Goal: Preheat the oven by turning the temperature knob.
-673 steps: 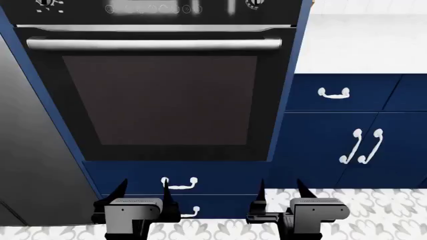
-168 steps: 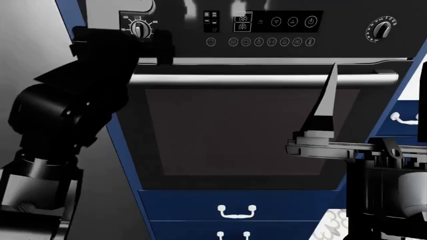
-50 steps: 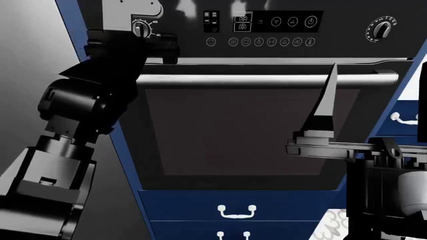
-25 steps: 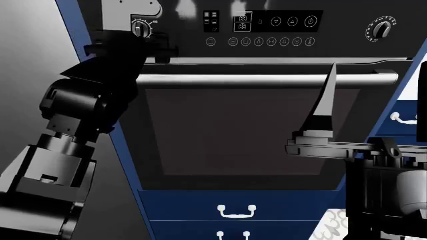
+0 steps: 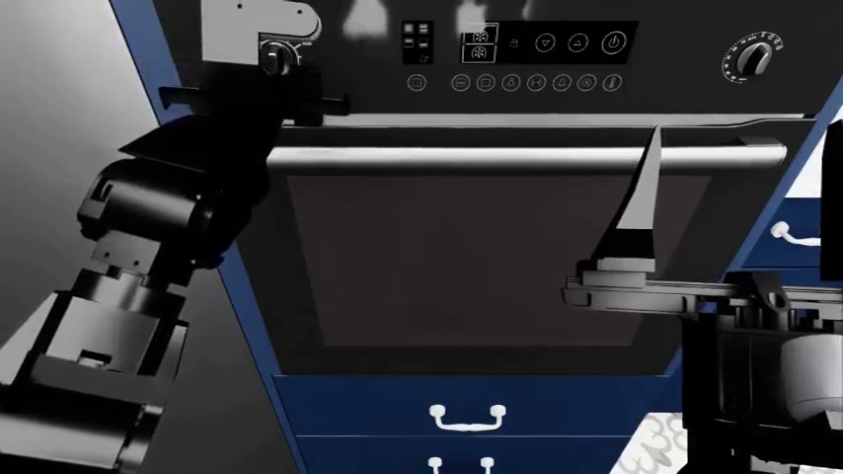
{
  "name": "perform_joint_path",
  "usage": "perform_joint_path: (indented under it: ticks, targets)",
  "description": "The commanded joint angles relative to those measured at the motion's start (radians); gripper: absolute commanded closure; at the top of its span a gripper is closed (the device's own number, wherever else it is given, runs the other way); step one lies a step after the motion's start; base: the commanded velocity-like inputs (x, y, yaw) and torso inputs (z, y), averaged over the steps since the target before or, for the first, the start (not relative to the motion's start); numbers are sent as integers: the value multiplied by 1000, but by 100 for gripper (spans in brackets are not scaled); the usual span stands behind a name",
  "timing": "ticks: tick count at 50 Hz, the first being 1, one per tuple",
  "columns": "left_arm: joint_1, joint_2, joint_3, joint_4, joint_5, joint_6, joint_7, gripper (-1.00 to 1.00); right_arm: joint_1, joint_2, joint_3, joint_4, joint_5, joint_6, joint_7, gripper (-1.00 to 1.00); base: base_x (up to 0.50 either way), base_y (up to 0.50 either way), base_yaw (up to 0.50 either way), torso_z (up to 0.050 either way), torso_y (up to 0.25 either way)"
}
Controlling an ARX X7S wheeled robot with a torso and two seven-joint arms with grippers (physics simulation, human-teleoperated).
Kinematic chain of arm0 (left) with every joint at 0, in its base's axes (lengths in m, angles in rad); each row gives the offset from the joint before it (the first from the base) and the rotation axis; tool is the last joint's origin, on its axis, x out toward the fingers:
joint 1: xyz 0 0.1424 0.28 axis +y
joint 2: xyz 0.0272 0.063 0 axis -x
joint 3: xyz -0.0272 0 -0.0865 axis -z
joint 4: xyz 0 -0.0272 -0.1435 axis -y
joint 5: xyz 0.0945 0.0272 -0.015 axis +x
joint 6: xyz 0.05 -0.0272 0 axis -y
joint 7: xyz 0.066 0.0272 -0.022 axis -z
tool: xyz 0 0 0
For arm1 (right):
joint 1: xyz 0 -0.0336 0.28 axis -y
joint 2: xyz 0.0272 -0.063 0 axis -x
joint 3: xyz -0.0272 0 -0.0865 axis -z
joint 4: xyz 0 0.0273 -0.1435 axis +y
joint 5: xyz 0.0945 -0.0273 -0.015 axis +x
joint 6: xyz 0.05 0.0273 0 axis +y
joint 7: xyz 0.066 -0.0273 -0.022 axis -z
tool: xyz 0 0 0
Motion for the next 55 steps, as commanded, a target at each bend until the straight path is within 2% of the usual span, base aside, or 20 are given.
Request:
perform_joint_path:
  ticks: [1,10,25,45,55]
  targets:
    - [21,-20,-5,99,-36,-44,-38,100,1,2,-1,0,1,2,4,-100,0,0,0,0,0]
    - [27,-27,-4,137,-42,-61,-50,100,1,5,-3,1,3,-2,4,-100,-1,0,0,0,0]
    - [-16,-5,3,0,-13,9,-20,100,3,8,-5,-2,5,7,7,-100,1,0,0,0,0]
    - [-23,-6,7,-11,-16,14,-13,100,4,11,-7,-3,9,10,12,-100,11,0,-4,0,0]
    - [-16,-14,64,16,28,1,-23,100,4,13,-8,-3,9,9,15,-100,11,-1,-7,0,0]
